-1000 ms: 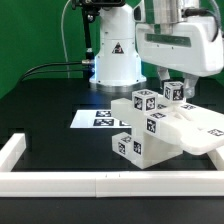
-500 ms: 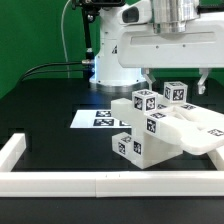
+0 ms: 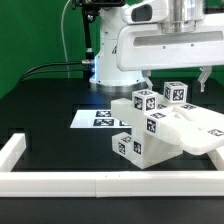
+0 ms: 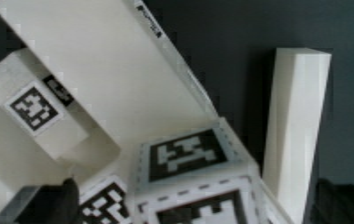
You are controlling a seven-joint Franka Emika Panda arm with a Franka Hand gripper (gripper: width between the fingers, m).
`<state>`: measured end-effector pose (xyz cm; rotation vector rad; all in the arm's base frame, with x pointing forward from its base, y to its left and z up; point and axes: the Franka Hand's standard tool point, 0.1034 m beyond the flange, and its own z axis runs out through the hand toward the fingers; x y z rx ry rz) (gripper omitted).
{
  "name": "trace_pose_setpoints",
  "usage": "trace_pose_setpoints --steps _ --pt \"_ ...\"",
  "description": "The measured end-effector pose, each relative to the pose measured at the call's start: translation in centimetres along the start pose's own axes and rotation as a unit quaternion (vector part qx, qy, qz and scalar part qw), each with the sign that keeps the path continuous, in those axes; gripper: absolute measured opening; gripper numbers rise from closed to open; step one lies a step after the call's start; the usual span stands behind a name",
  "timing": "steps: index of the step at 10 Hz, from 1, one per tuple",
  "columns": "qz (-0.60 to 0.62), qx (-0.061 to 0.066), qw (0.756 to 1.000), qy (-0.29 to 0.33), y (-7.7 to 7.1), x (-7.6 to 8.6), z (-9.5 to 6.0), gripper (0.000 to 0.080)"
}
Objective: Assemble chair
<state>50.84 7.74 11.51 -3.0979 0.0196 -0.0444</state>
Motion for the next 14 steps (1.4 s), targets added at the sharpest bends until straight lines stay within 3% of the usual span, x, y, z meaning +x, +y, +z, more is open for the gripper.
trace_pose_setpoints --steps 1,3,5,8,10,11,12,14 --pt "0.003 0.0 1.0 0.0 0.0 0.0 0.0 0.0624" --pt "0.081 0.001 0.997 0.0 -0.1 0.0 0.0 0.0276" --pt "0.145 0.001 0.989 0.0 -0.1 0.0 0.0 0.0281" --pt "0.35 0.008 0.936 0.017 -0.8 -0.3 0.1 0.0281" --pt "0.464 0.023 0.885 0.009 -0.9 -0.3 0.1 0.0281" --pt "0.561 0.04 0.827 0.005 -1.0 -0.1 0.1 0.0282" --pt "0.577 0.047 0.815 0.004 -1.1 0.0 0.1 0.0282" --pt "0.53 0.044 0.847 0.005 -1.2 -0.1 0.1 0.0282"
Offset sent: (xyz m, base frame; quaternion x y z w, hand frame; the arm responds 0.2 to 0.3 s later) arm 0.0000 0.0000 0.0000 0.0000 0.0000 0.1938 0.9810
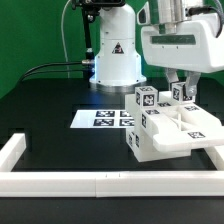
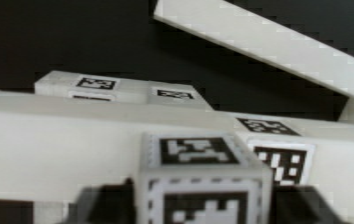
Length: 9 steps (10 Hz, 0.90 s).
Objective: Assemble chair
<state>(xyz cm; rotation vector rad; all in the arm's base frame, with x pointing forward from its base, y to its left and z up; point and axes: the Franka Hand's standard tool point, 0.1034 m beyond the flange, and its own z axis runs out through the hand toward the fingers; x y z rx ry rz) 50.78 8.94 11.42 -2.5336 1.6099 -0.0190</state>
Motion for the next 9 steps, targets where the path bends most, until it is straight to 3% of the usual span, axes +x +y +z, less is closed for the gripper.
trace_pose_setpoints --steps 1,2,4,7,8,9 --pt "-0.062 -0.006 0.998 0.002 -0.21 -0.23 -0.1 0.0471" --pt "-0.149 -0.007 0.989 0.003 -0.44 -0.57 -0.13 0.0608" --pt "-0.297 -0.012 0.955 -0.005 -0.45 -0.94 0.08 0.0637" --pt "-0.392 -0.012 0.92 -0.005 -0.42 -0.79 0.09 0.0648" --pt "-0.48 -0.021 0.877 -0.003 -0.38 -0.75 0.07 0.0648" --pt "-0.523 -0.029 0.852 -0.005 -0.39 -0.81 0.06 0.0648"
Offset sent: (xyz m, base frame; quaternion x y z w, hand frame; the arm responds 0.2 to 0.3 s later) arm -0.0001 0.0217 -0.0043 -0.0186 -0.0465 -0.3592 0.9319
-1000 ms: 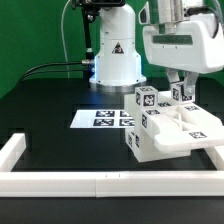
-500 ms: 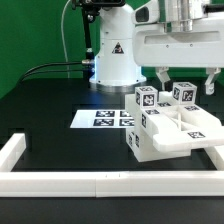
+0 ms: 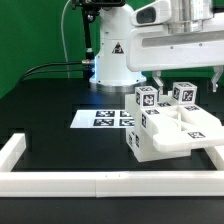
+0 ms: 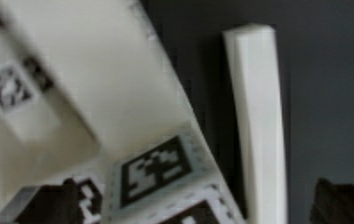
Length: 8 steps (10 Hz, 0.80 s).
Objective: Assemble chair
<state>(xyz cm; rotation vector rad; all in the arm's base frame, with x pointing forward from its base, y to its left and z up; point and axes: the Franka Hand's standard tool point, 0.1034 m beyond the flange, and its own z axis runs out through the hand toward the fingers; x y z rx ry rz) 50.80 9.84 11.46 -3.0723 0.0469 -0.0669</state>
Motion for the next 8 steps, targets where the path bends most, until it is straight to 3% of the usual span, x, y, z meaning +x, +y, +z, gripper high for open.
trace_pose_setpoints --steps 1,3,4,5,7,8 --pt "0.013 0.002 1.0 0.001 0.03 0.05 0.0 0.0648" --pt "0.021 0.002 1.0 0.001 0.04 0.04 0.01 0.0386" --pt "0.045 0.002 0.999 0.001 0.01 0.04 0.01 0.0386" --pt "0.102 0.003 0.995 0.001 -0.01 0.08 -0.02 0.0281" --pt "0.219 0.005 0.976 0.007 0.03 0.3 -0.21 0.0281" --pt "0.304 0.007 0.953 0.007 -0.25 0.0 -0.11 0.0281"
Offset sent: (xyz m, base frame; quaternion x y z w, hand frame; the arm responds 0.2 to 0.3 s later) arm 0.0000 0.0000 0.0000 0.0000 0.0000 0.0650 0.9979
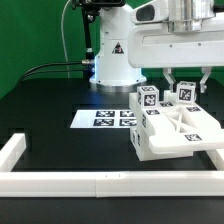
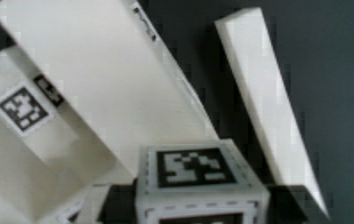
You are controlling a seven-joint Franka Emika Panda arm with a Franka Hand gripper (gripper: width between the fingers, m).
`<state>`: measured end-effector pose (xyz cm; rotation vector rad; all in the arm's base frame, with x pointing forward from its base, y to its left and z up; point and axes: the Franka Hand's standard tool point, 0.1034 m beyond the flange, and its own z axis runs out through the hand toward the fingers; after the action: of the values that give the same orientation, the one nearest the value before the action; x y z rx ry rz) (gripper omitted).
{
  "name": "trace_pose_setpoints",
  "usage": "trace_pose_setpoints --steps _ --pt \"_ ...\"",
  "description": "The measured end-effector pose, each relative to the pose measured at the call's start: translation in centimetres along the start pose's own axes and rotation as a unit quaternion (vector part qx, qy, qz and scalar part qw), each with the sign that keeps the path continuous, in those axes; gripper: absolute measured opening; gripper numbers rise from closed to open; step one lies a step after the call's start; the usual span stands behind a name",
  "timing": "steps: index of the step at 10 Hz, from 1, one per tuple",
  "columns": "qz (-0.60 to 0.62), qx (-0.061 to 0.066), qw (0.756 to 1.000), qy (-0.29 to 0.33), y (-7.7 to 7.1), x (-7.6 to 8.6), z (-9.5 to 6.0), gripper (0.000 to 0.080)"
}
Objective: Assemble chair
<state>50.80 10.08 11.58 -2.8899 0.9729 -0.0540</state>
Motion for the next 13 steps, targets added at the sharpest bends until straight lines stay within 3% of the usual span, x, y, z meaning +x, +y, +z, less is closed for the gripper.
trace_pose_setpoints --steps 1,4,6,7,8,9,10,11,13 --pt "0.067 0.003 0.998 -0.003 0.1 -0.28 0.19 0.0281" --pt "0.243 0.031 0.969 -0.005 -0.03 -0.11 0.28 0.0282" --pt "0.254 0.032 0.967 -0.005 -0.09 -0.15 0.28 0.0282" --pt "0.196 0.031 0.98 -0.002 -0.09 -0.15 0.28 0.0282" --pt "0.125 0.029 0.992 0.0 -0.18 -0.11 0.21 0.0366" --pt "0.048 0.029 0.998 0.001 -0.49 0.04 -0.01 0.0547" --pt "-0.021 0.027 0.999 0.001 -0.59 -0.09 0.0 0.0547" --pt "-0.082 0.022 0.996 0.004 -0.68 -0.29 0.09 0.0628" --pt "-0.12 0.022 0.992 0.009 -0.63 -0.47 0.21 0.0643"
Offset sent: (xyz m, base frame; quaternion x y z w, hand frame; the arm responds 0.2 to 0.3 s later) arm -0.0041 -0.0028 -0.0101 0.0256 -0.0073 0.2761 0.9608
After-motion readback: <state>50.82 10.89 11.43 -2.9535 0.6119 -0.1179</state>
